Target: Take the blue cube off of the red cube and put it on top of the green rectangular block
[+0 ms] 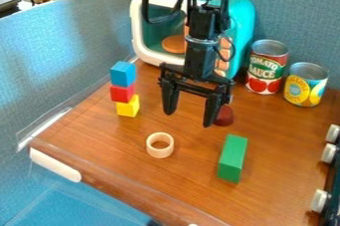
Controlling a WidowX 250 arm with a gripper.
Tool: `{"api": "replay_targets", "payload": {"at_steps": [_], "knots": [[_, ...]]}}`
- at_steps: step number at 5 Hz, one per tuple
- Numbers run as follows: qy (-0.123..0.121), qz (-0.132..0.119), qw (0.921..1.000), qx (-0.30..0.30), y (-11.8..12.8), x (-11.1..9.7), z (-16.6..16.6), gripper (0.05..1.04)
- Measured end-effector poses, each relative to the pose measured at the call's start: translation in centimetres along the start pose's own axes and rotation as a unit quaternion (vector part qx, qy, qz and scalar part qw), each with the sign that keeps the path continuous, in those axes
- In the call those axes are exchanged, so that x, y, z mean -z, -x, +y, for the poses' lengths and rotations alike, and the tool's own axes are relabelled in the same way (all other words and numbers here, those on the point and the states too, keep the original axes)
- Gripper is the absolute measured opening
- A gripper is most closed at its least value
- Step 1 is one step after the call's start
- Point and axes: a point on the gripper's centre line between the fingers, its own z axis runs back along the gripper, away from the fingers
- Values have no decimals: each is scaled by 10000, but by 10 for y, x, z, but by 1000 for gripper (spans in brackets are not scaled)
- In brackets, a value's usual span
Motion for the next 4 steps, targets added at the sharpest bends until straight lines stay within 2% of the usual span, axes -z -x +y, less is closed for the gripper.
{"api": "replay_targets", "payload": {"at_steps": [1, 2, 3, 4], "knots": [[-7, 146, 9999, -17, 0, 9, 0, 1001], [-210, 189, 9996, -21, 1, 9, 9, 1001], [-221, 127, 9995, -177, -1, 6, 26, 1001], [-190, -59, 9994, -271, 1, -9, 40, 1001]]}}
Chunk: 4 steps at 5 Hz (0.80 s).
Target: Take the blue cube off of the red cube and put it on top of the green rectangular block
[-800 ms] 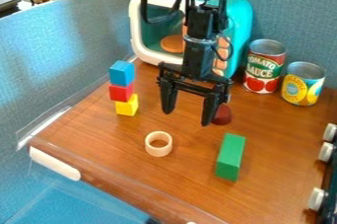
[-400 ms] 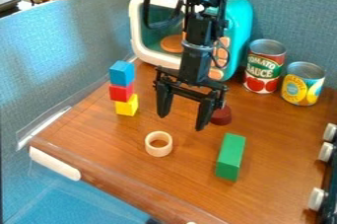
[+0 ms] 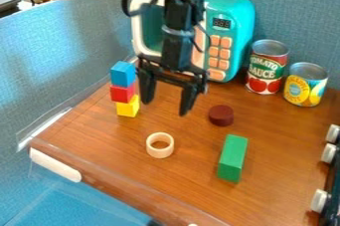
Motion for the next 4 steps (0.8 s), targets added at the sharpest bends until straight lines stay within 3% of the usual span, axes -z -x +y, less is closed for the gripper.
{"api": "replay_targets", "payload": {"at_steps": [2, 4], "knots": [[137, -147, 9995, -242, -3, -24, 46, 1001], [238, 101, 9991, -346, -13, -19, 75, 1001]]}}
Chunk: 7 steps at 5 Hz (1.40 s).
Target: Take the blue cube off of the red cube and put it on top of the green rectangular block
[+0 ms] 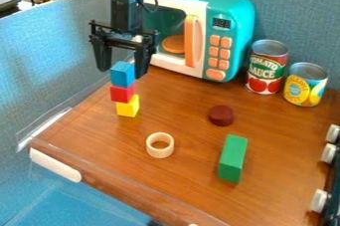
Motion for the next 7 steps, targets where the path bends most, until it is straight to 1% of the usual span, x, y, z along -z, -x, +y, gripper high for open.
{"api": "replay_targets", "payload": {"at_steps": [1, 4, 5, 6, 7], "knots": [[-4, 152, 9999, 5, -9, 8, 6, 1001], [47, 373, 9993, -49, -26, 17, 14, 1001], [74, 421, 9990, -150, -29, 20, 23, 1001], [130, 522, 9983, -224, -33, 28, 28, 949], [179, 457, 9985, -251, -36, 29, 28, 670]]}}
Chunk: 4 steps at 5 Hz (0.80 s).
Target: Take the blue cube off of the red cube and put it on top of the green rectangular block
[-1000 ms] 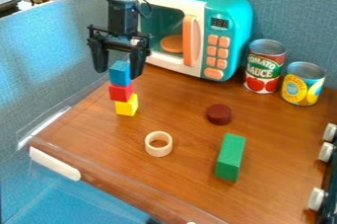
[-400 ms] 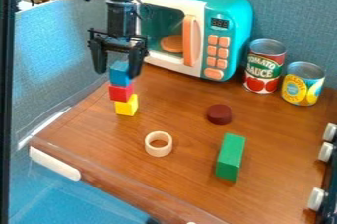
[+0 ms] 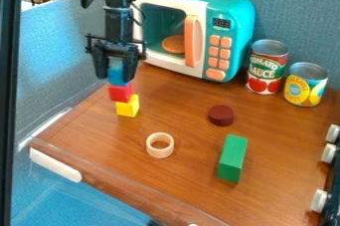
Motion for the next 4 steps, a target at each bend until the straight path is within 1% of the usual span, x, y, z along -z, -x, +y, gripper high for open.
{"api": "replay_targets", "payload": {"at_steps": [1, 3, 4], "knots": [[26, -67, 10000, -7, -2, 1, -1, 581], [80, -187, 9998, -47, 5, -3, -6, 581], [10, -341, 9994, 39, 7, -16, -13, 581]]}}
